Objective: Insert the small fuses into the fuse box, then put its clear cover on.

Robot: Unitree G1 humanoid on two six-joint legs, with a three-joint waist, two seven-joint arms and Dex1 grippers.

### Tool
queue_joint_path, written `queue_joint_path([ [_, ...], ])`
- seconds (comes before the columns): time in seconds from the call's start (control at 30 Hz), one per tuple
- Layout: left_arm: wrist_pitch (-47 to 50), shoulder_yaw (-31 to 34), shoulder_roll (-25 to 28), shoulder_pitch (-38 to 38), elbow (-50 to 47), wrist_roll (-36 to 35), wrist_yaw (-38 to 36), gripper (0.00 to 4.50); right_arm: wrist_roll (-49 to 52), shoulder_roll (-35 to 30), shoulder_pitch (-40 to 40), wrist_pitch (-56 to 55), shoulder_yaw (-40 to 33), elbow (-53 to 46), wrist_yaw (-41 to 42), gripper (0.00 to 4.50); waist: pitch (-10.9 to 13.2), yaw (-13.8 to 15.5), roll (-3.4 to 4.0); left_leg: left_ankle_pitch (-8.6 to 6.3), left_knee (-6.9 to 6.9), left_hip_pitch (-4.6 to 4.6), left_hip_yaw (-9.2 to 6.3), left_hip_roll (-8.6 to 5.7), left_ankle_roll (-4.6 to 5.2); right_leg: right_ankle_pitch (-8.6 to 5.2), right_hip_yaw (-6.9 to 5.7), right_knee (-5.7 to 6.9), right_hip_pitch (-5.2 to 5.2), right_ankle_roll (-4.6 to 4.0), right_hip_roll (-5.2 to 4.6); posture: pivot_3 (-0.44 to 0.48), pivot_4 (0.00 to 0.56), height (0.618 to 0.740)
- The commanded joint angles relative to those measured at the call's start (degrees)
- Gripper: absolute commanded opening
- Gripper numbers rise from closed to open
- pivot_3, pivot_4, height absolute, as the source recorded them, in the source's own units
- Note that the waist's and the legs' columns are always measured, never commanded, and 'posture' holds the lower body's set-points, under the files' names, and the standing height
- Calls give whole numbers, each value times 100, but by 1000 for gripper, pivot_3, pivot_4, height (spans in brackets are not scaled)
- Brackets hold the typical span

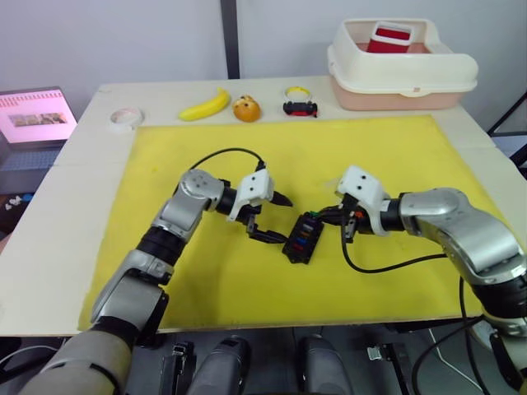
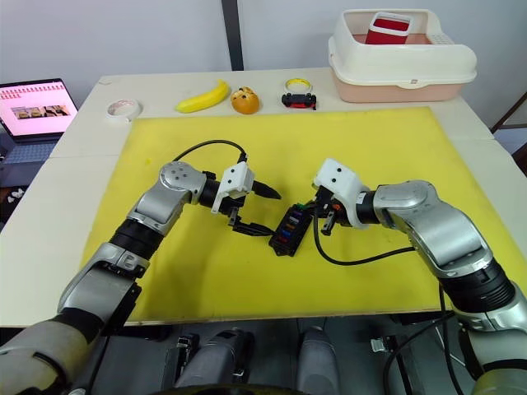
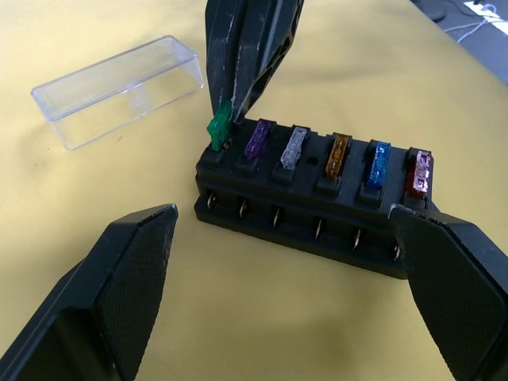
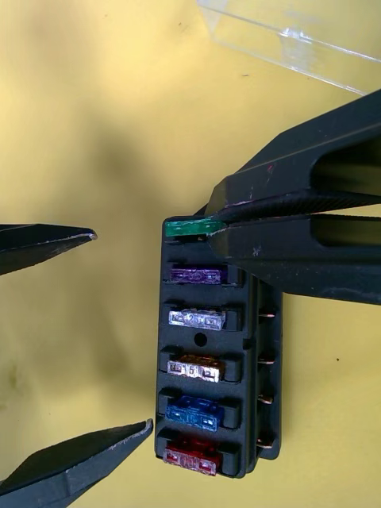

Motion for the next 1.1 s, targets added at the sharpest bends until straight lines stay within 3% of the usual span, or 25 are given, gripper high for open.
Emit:
queue_joint_path([
  [0.03, -119, 81, -2, -83, -56, 22, 14, 4485, -32, 27, -155, -49, -76, -128, 72, 0, 0, 1, 0, 0, 0, 0, 0, 0, 0, 0, 0, 0, 0, 0, 0, 0, 150, 740],
  [1.1, -114, 72, 6, -1, -136, 40, 40, 4485, -264, 147, -207, -73, 29, 86, 214, 0, 0, -2, 0, 0, 0, 0, 0, 0, 0, 0, 0, 1, 0, 0, 0, 0, 150, 740],
])
